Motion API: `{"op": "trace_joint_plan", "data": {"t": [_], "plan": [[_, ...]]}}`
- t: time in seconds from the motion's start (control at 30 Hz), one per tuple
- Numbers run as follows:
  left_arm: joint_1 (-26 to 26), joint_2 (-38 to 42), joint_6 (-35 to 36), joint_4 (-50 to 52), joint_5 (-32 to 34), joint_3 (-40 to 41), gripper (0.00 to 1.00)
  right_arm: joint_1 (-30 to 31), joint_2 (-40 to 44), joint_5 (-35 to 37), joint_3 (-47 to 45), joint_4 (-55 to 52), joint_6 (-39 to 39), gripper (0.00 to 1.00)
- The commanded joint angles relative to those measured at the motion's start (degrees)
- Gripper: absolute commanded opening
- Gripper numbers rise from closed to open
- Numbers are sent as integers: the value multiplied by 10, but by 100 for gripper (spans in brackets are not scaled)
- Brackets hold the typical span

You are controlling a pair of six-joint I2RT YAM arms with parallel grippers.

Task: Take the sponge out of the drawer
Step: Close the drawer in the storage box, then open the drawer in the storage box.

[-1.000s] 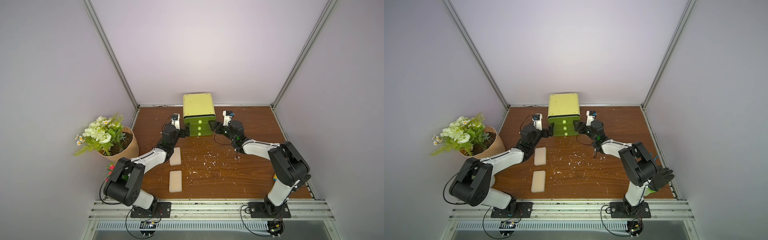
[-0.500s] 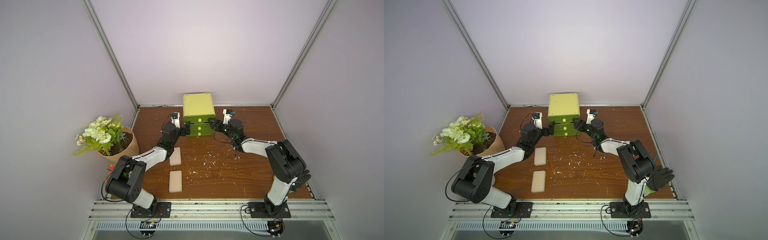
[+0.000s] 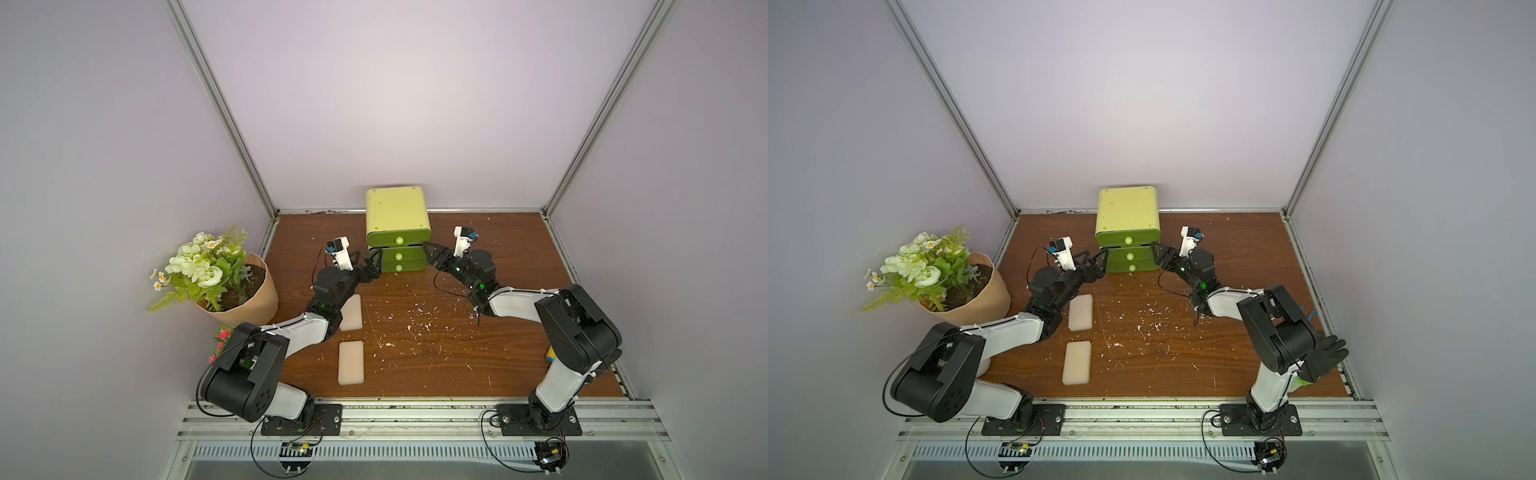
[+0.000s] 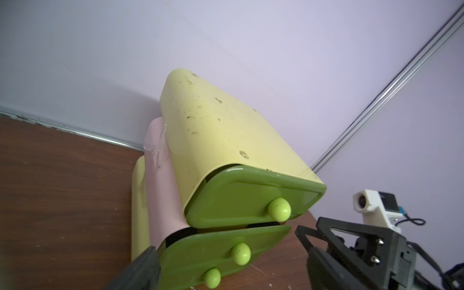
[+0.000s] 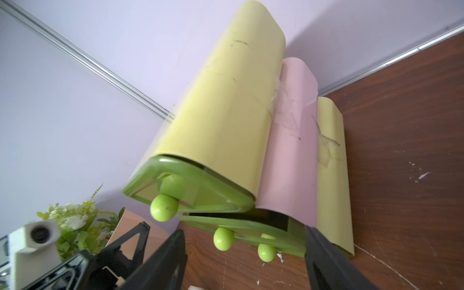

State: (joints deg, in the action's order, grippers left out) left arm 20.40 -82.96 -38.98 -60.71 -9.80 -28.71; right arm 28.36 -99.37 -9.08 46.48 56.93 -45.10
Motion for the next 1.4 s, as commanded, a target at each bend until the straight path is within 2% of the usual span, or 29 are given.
{"op": "trace_joint_plan", "data": {"t": [0.0,0.13,0.27,0.33,0.4,0.67,0.9,1.23,1.37], "plan": [[32,-22,-101,-109,-1,11,94,-6,41,6,-6,48,-4,78],[59,-72,-166,-189,15,18,89,-14,60,11,-25,54,-5,78],[61,-143,-257,-323,36,42,80,-24,78,18,-40,56,-5,78],[61,-175,-286,-363,48,45,73,-26,84,21,-44,55,-5,78],[61,-201,-311,-383,53,41,72,-29,88,21,-47,56,-5,77],[66,-260,-355,-371,55,2,68,-31,89,19,-49,57,-10,77],[71,-247,-346,-302,58,-23,68,-32,88,15,-50,59,-15,77],[103,-246,-346,-214,93,-52,67,-32,88,17,-51,59,-15,77],[107,-250,-350,-204,98,-60,67,-32,88,17,-52,60,-15,77]]}}
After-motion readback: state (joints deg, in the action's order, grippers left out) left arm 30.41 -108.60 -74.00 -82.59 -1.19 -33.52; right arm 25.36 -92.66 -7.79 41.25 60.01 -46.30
